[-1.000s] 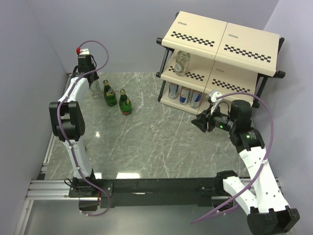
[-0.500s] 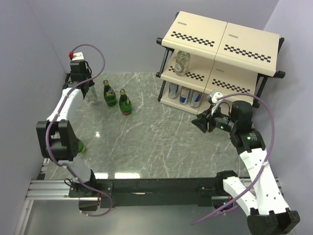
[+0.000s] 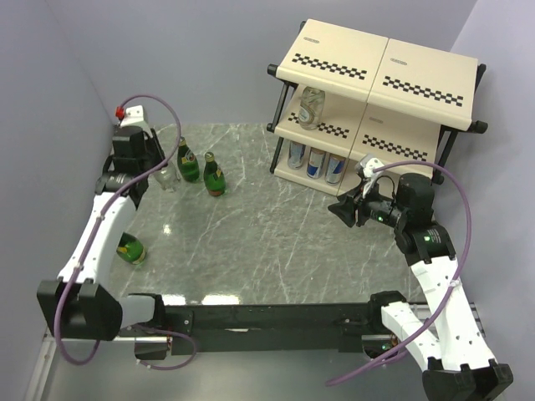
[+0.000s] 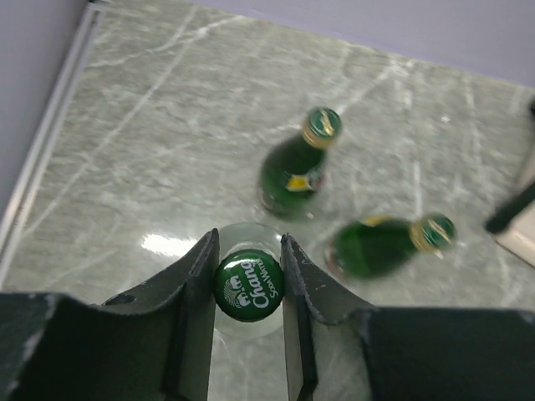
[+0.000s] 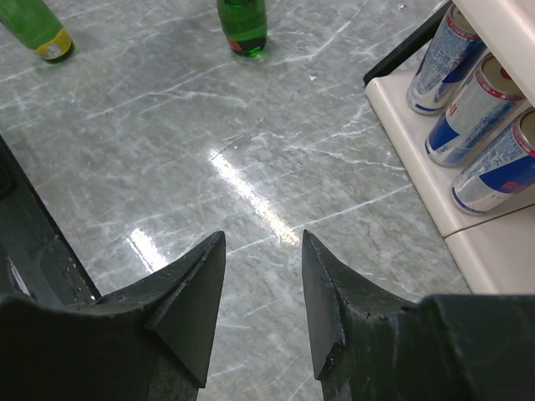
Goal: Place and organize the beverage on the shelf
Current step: Pick up the drink from the center of the board, then place the drink at the center of the board.
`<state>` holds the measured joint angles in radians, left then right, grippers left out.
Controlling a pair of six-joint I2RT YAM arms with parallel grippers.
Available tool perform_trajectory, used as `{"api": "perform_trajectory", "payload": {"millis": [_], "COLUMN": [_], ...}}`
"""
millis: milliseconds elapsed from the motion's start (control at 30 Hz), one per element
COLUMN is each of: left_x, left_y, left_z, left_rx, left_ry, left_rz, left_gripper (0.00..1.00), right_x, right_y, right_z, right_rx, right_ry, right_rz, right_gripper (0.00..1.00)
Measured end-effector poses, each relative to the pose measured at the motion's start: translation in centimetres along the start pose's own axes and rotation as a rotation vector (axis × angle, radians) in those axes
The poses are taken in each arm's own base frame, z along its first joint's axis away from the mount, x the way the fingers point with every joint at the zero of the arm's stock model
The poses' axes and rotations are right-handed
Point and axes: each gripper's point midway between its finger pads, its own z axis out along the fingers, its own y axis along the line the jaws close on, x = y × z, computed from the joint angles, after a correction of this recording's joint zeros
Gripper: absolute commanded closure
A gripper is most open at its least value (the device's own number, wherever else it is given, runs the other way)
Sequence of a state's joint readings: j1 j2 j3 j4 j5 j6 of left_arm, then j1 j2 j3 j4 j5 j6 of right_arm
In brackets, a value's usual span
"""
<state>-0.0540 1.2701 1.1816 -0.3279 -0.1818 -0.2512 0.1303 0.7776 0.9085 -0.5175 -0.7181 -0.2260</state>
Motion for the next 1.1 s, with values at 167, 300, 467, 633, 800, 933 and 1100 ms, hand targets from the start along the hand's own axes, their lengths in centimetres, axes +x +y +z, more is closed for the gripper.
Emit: {"api": "perform_trajectory", "payload": {"millis": [167, 300, 467, 633, 800, 933, 1100], "left_x": [1.3, 2.8, 3.7, 4.9, 7.2, 8.9, 11.3], "left_y": [-1.4, -2.9, -5.3, -8.6, -13.5, -18.0, -23.1], "left_z": [-2.7, -4.4, -6.6, -8.3, -10.0, -11.2, -11.4], "left_rx": [0.088, 0.165, 0.283, 0.417, 0.577, 0.706, 0.823], "left_ry": [0.016, 0.05, 0.083, 0.099, 0.132, 0.138, 0.144], "left_rz": [-0.011, -0.001, 0.018, 0.042, 0.081, 0.132, 0.2], "left_gripper": [1.0, 1.0, 1.0, 1.0, 1.0, 1.0, 1.0], "right_x": [0.0, 0.0, 0.0, 0.0, 0.2, 0.3, 0.4], "right_y": [-0.1, -0.2, -0.3, -0.4, -0.7, -0.9, -1.0], "right_z": [-0.1, -0.1, -0.1, -0.1, 0.0, 0.1, 0.1], "right_rx": [0.007, 0.015, 0.021, 0.027, 0.036, 0.044, 0.047], "right_ry": [-0.001, 0.0, 0.001, 0.003, 0.008, 0.016, 0.018], "right_rz": [-0.002, -0.003, -0.003, -0.002, 0.001, 0.005, 0.006], "right_gripper": [0.51, 0.51, 0.51, 0.51, 0.51, 0.51, 0.51]}}
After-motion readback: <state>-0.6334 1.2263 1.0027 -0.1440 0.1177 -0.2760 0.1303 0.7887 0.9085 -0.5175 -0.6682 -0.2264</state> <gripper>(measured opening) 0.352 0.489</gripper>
